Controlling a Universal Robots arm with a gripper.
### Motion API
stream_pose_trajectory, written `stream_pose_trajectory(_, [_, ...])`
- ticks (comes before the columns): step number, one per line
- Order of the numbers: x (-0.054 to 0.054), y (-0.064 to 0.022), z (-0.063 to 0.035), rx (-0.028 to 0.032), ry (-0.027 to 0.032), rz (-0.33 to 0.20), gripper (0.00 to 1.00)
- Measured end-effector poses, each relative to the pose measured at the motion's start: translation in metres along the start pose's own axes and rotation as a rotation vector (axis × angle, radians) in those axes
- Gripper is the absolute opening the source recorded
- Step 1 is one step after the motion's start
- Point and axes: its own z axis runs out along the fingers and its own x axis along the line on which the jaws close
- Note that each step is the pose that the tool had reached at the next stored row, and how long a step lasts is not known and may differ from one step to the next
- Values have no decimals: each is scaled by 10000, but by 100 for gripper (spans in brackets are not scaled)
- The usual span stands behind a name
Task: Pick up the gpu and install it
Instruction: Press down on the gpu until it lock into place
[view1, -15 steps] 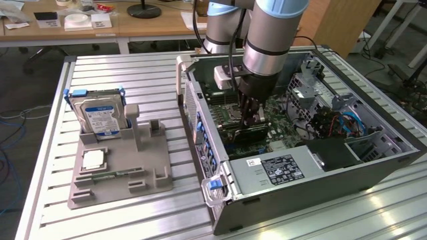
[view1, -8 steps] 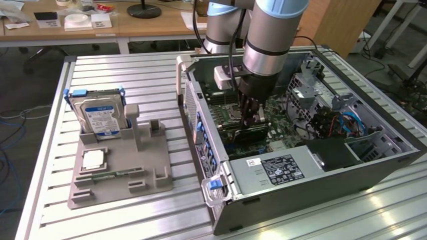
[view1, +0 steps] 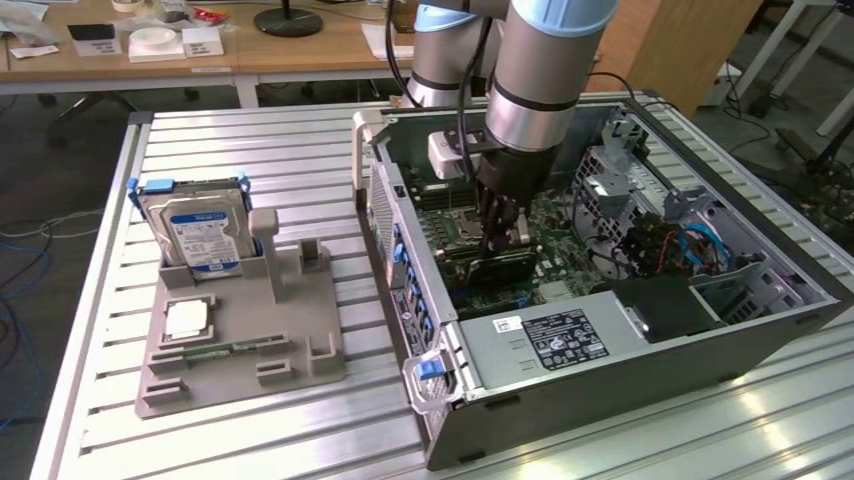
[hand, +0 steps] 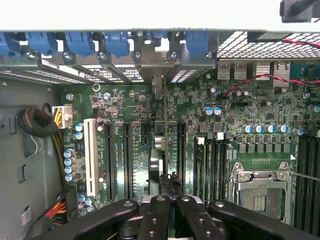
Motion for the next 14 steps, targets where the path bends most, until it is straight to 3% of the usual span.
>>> stream_pose_trajectory(14, [-6,-11,-460,-4,14,2,11])
